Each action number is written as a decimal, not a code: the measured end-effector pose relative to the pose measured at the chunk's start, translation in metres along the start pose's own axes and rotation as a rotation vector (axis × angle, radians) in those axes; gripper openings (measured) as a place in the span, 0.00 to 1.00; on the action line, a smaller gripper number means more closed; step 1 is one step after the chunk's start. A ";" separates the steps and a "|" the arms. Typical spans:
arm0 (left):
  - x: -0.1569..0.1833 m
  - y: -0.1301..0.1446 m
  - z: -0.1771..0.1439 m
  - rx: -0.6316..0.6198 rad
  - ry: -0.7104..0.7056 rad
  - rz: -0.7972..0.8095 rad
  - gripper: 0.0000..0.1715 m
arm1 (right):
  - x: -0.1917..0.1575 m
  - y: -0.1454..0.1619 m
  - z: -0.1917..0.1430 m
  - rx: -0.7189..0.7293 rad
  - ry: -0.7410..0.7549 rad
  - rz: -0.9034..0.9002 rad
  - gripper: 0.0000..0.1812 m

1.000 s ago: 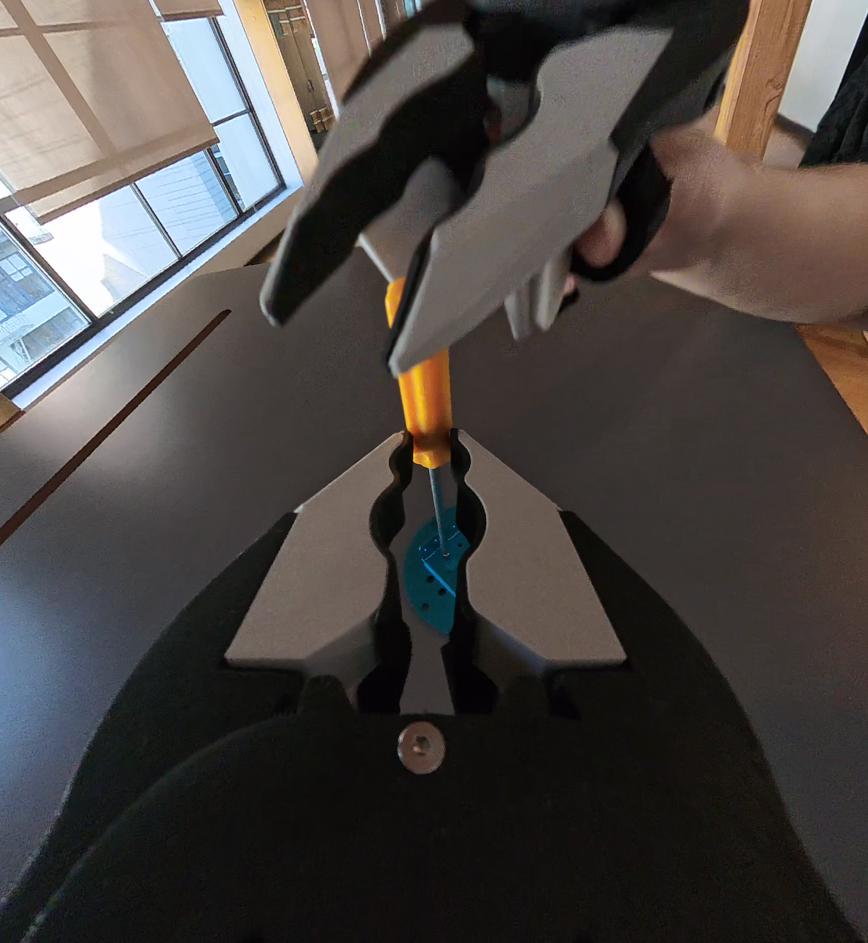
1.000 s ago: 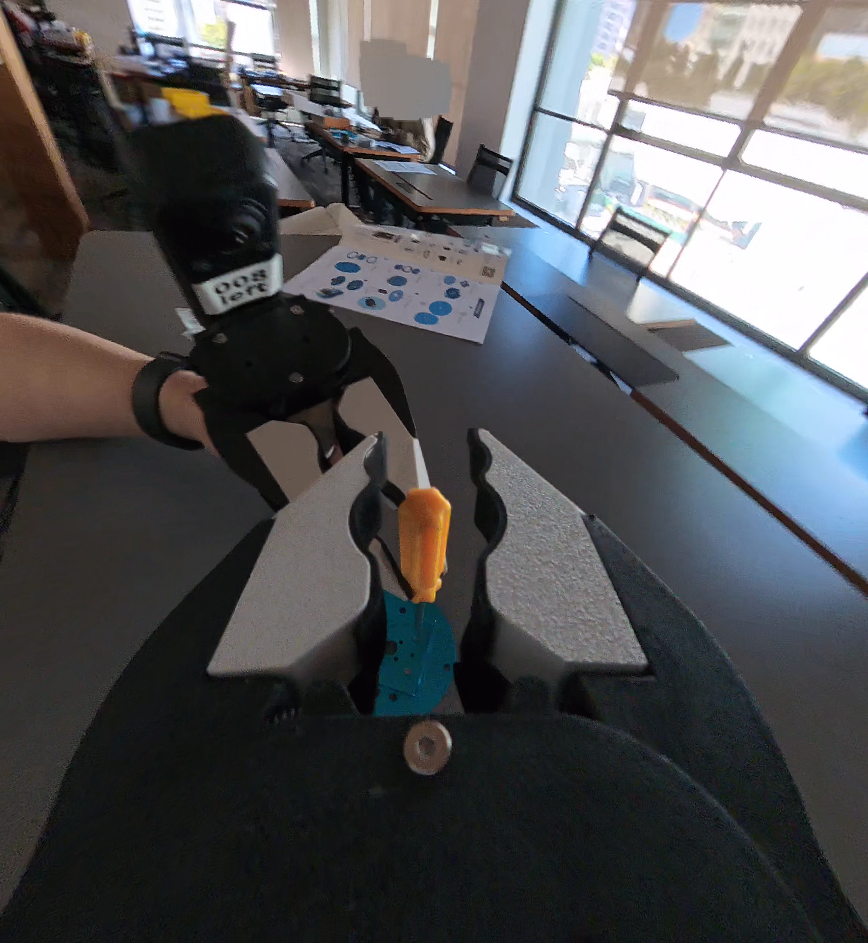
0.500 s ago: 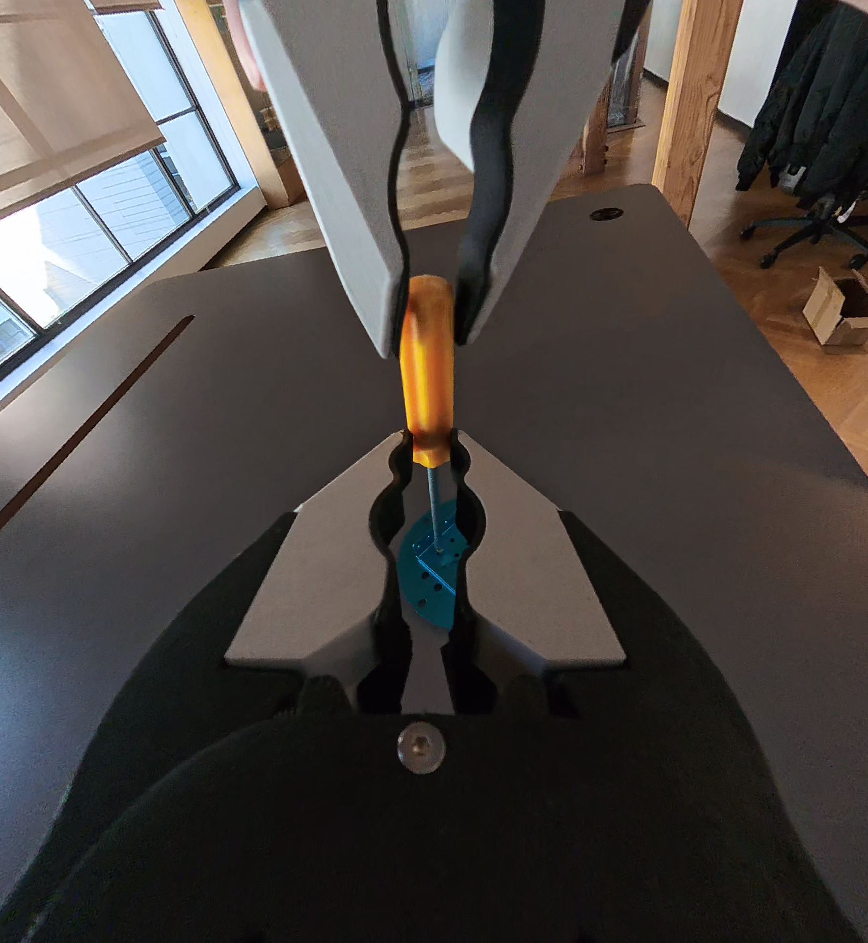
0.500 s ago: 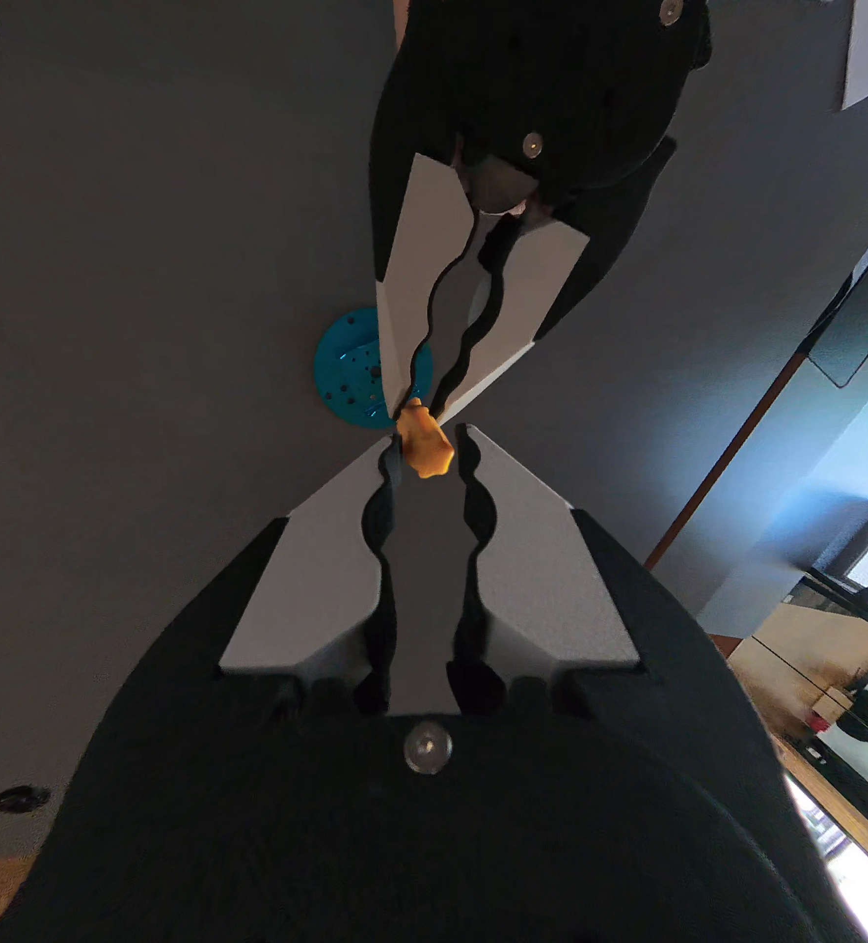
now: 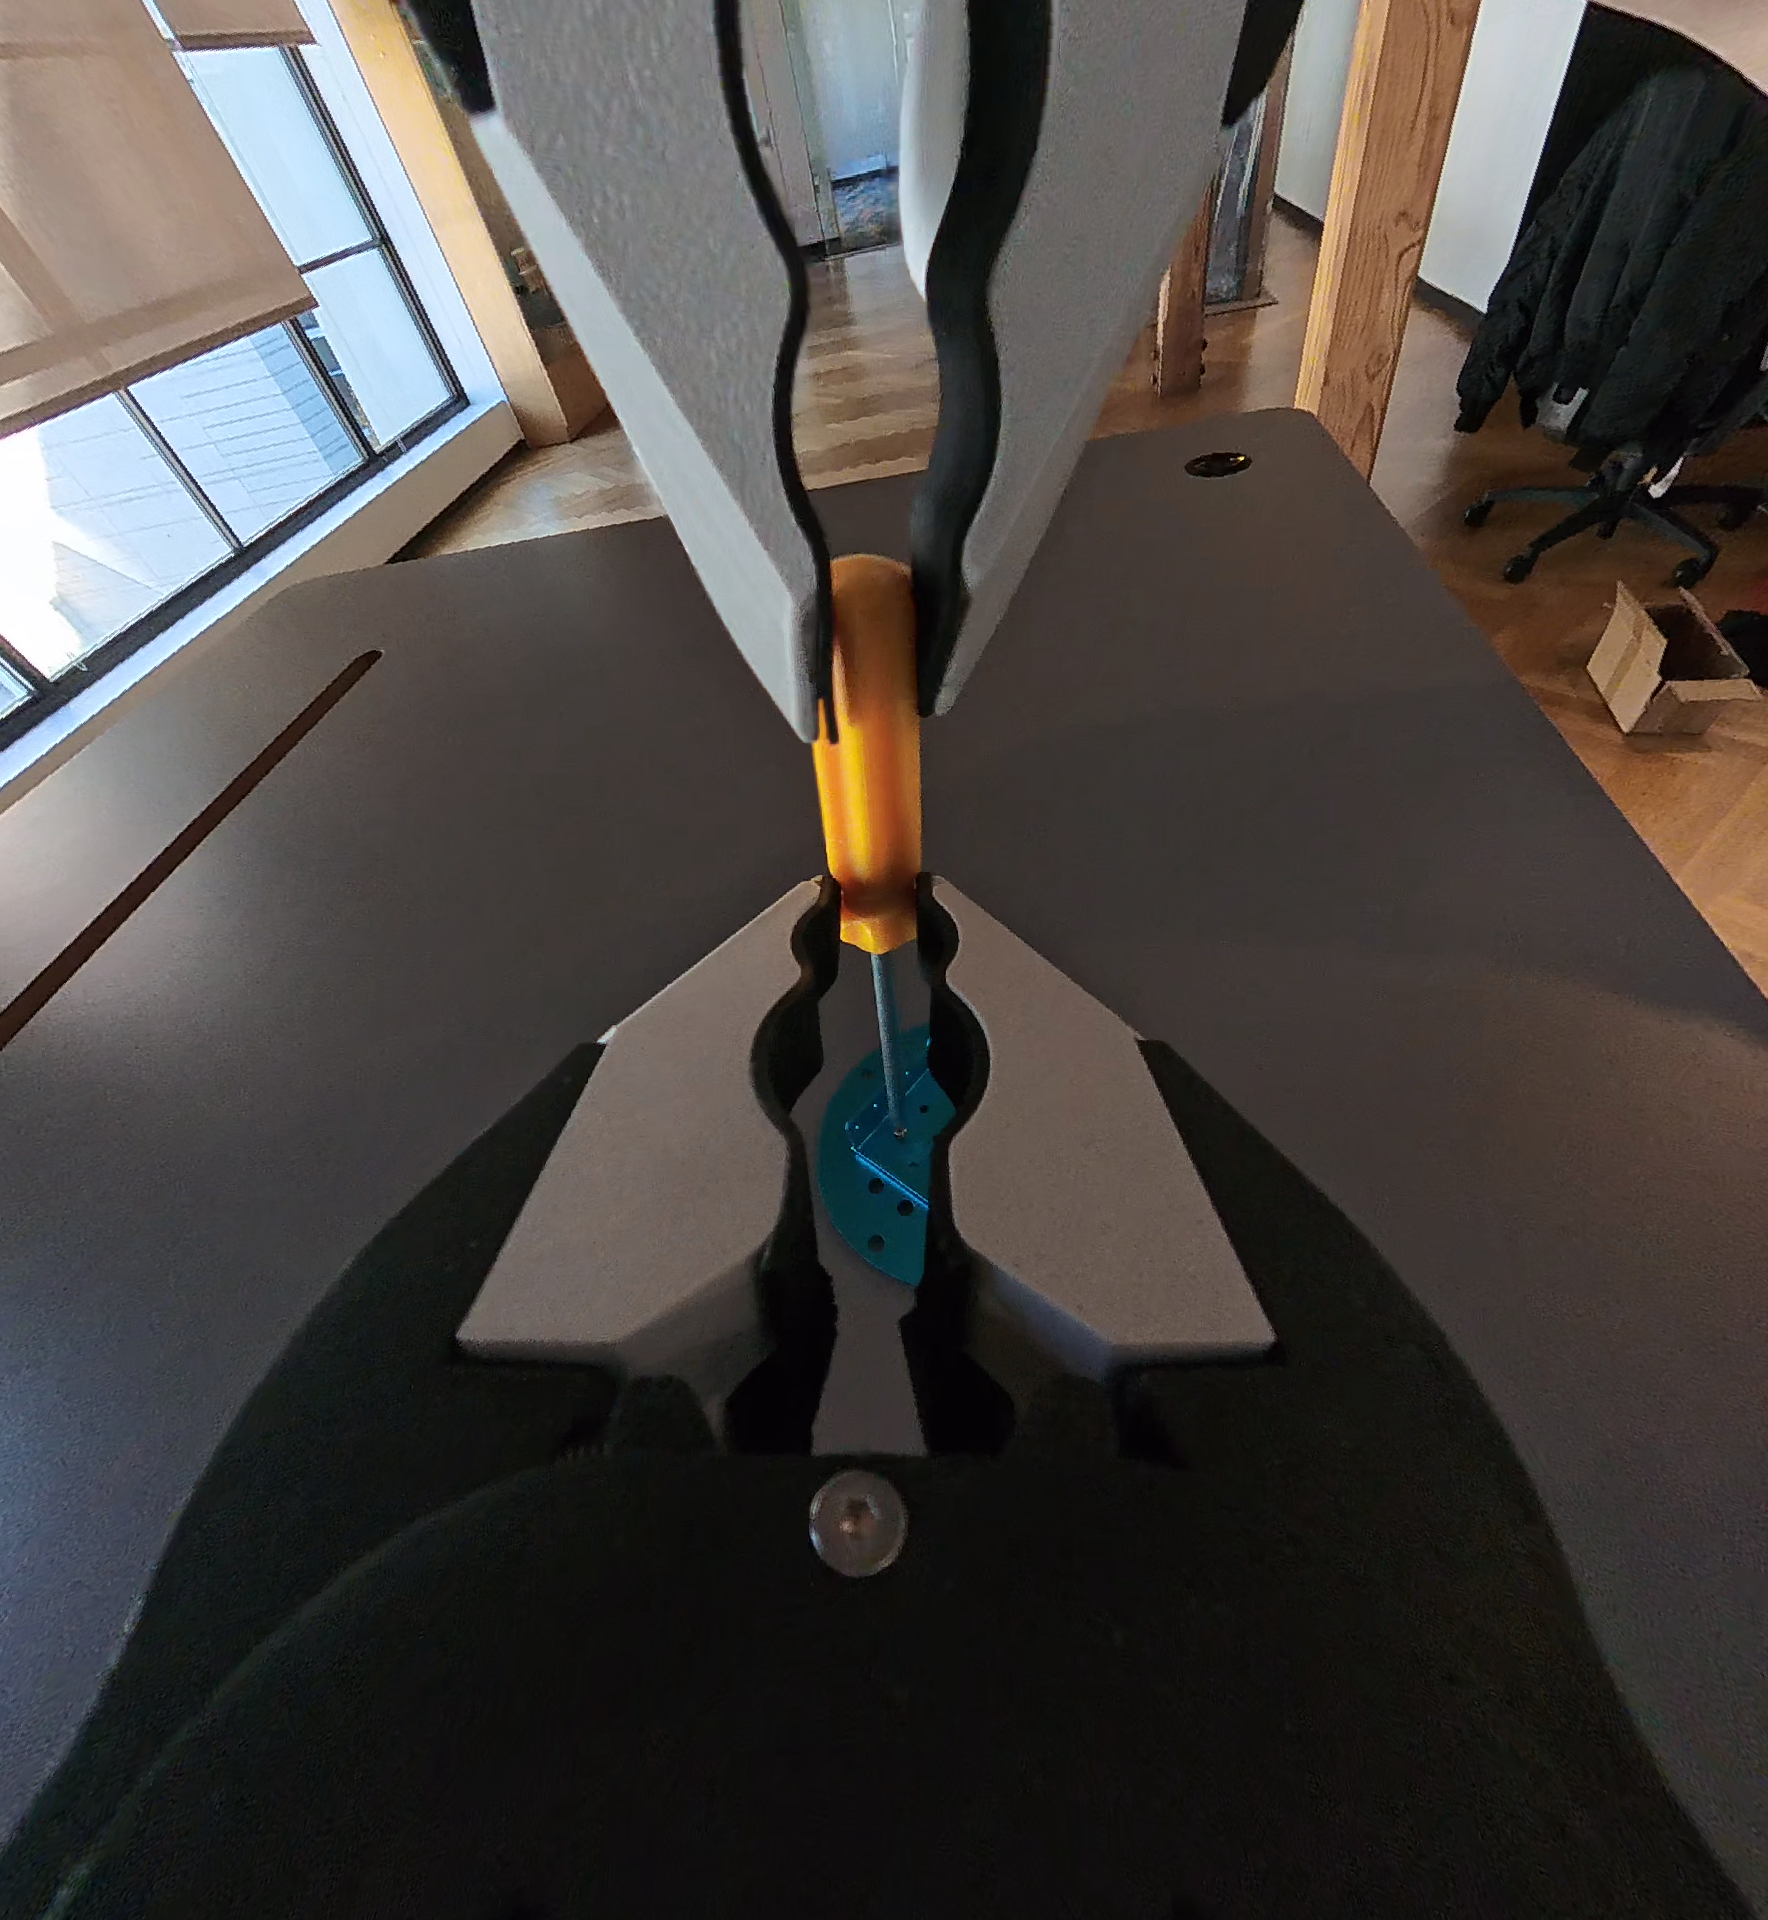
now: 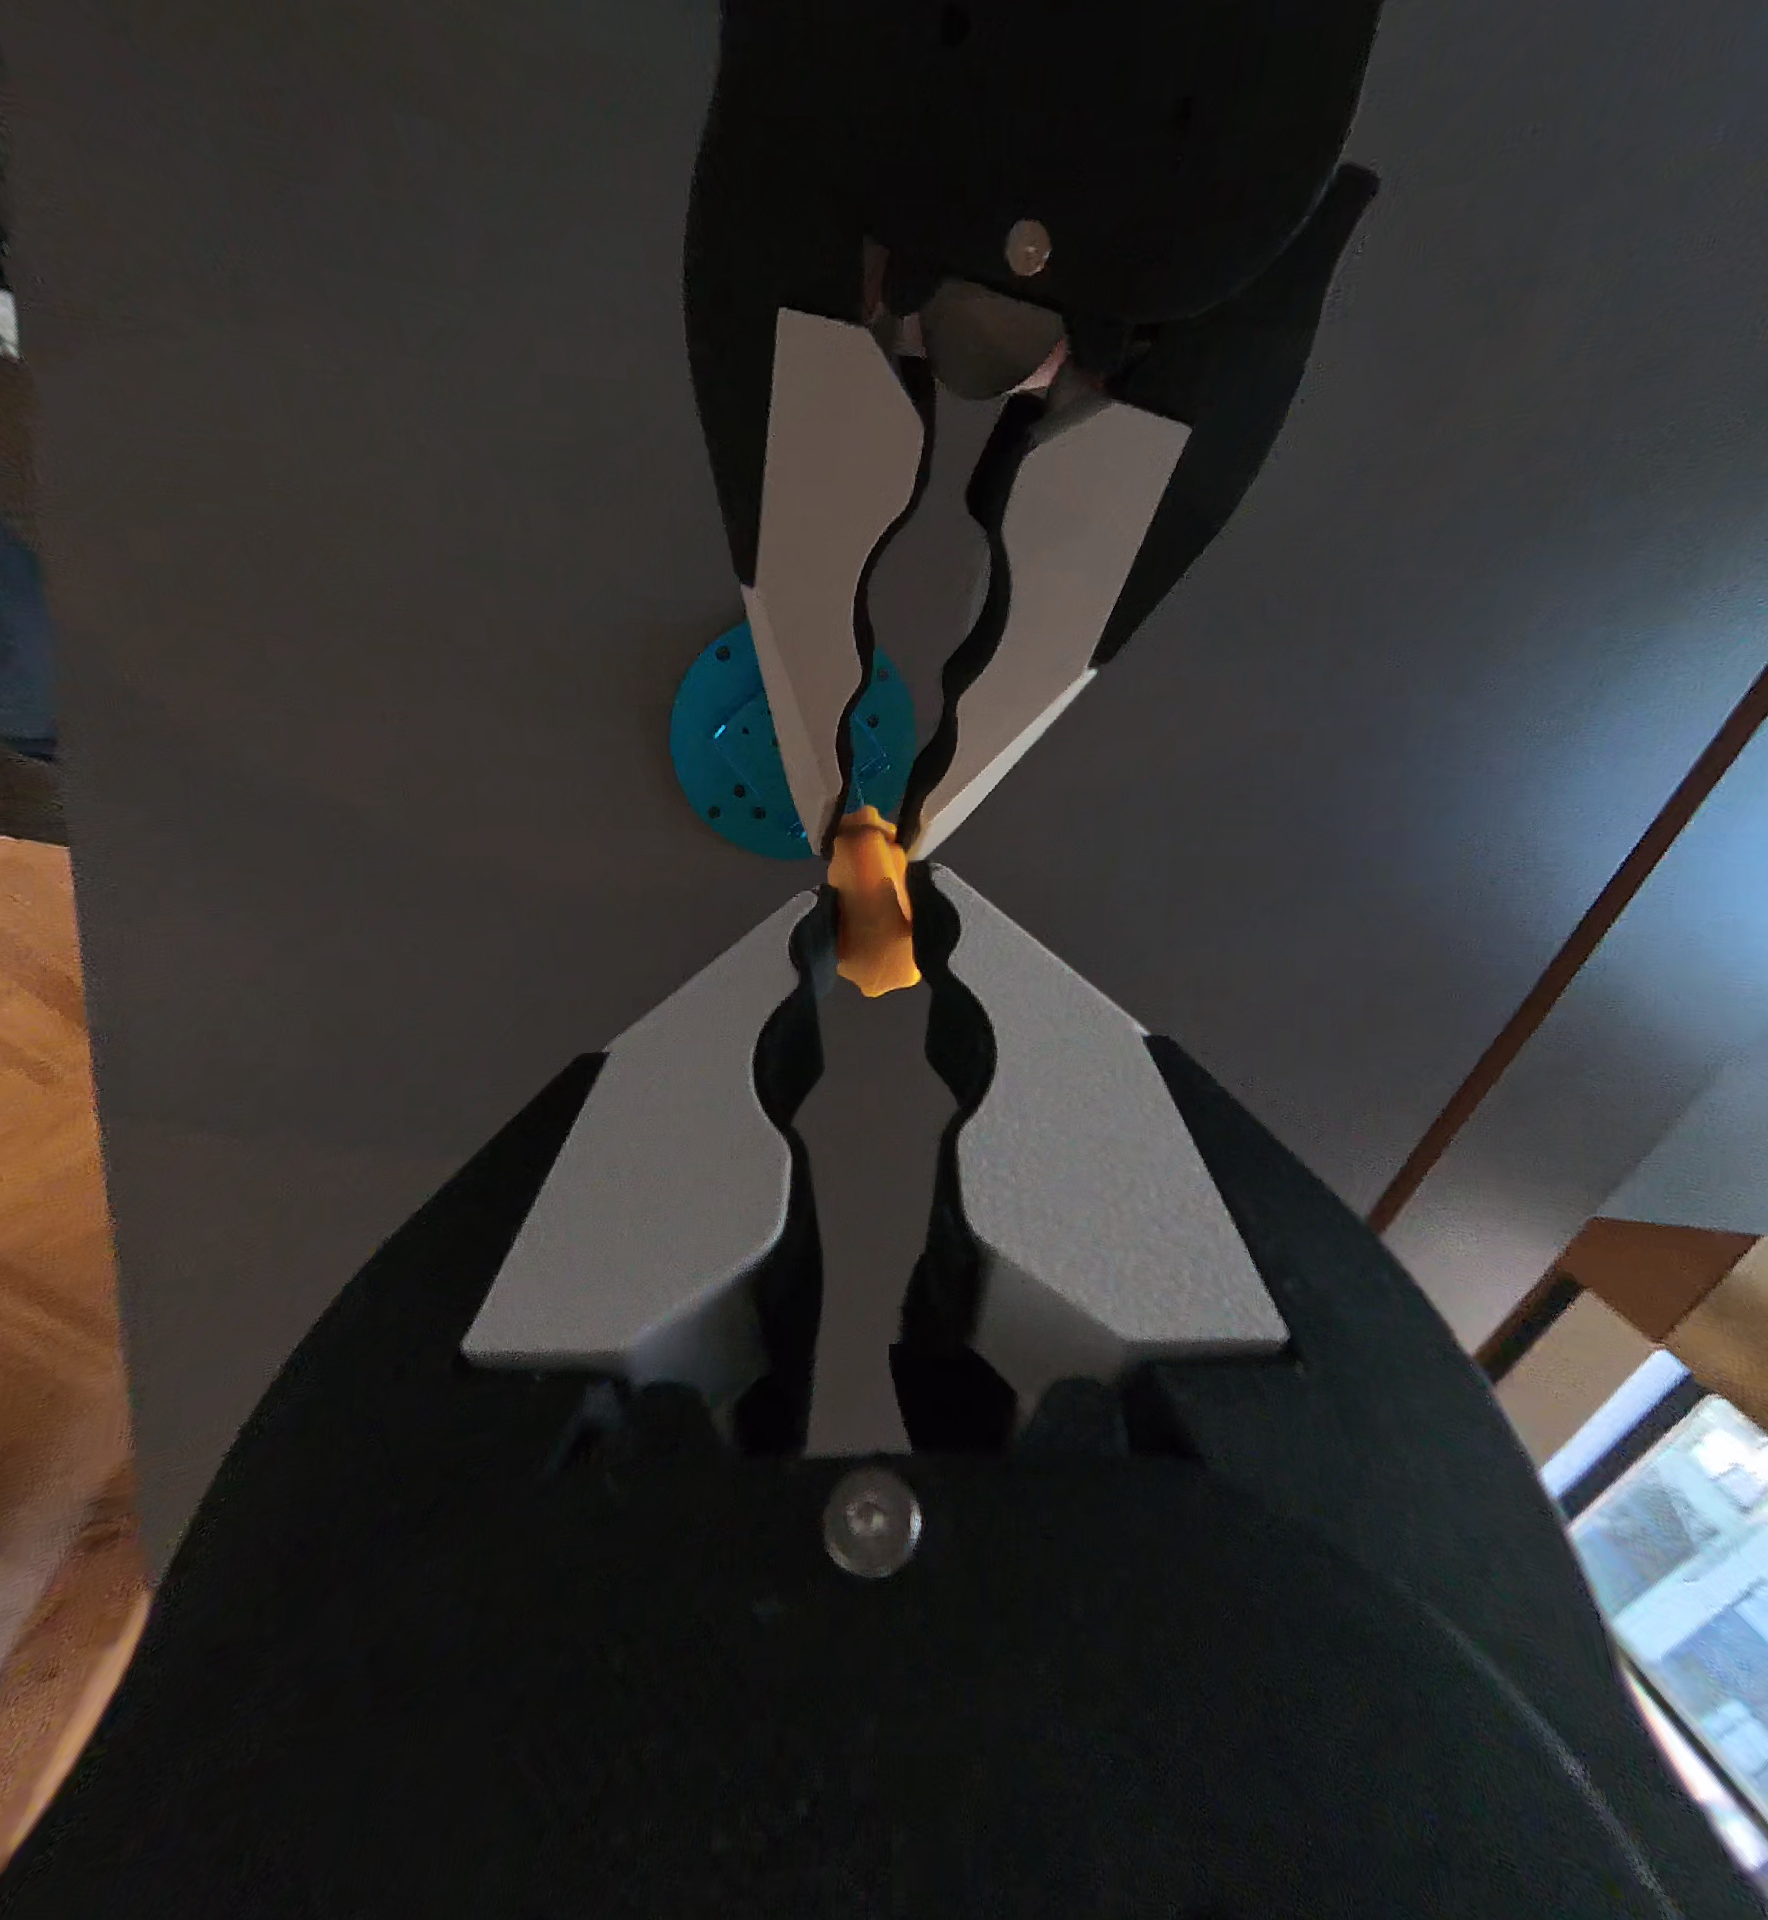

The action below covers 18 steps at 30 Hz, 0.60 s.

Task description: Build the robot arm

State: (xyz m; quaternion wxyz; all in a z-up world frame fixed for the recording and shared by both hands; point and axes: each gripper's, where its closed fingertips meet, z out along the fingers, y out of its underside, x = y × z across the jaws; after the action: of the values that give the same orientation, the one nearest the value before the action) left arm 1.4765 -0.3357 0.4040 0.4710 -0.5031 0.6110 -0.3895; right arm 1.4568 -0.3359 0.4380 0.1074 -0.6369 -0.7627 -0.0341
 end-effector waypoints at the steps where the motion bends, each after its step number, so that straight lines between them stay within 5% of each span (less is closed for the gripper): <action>1: 0.000 0.000 0.000 0.001 0.000 0.001 0.07 | 0.000 -0.001 0.000 -0.005 -0.014 0.046 0.07; 9: -0.005 0.000 -0.003 0.011 -0.018 -0.012 0.07 | 0.009 -0.002 0.001 -0.004 -0.064 0.385 0.07; 14: -0.006 0.000 -0.004 0.018 -0.009 -0.025 0.07 | 0.008 0.001 -0.003 0.007 -0.005 0.097 0.10; 18: -0.005 0.000 -0.005 0.018 -0.007 -0.016 0.07 | 0.008 0.012 -0.002 -0.042 -0.009 0.042 0.13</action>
State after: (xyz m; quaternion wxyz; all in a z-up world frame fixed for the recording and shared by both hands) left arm 1.4721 -0.3309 0.4056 0.4745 -0.5051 0.6016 -0.3972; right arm 1.4670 -0.3261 0.4407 0.0911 -0.6552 -0.7486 -0.0447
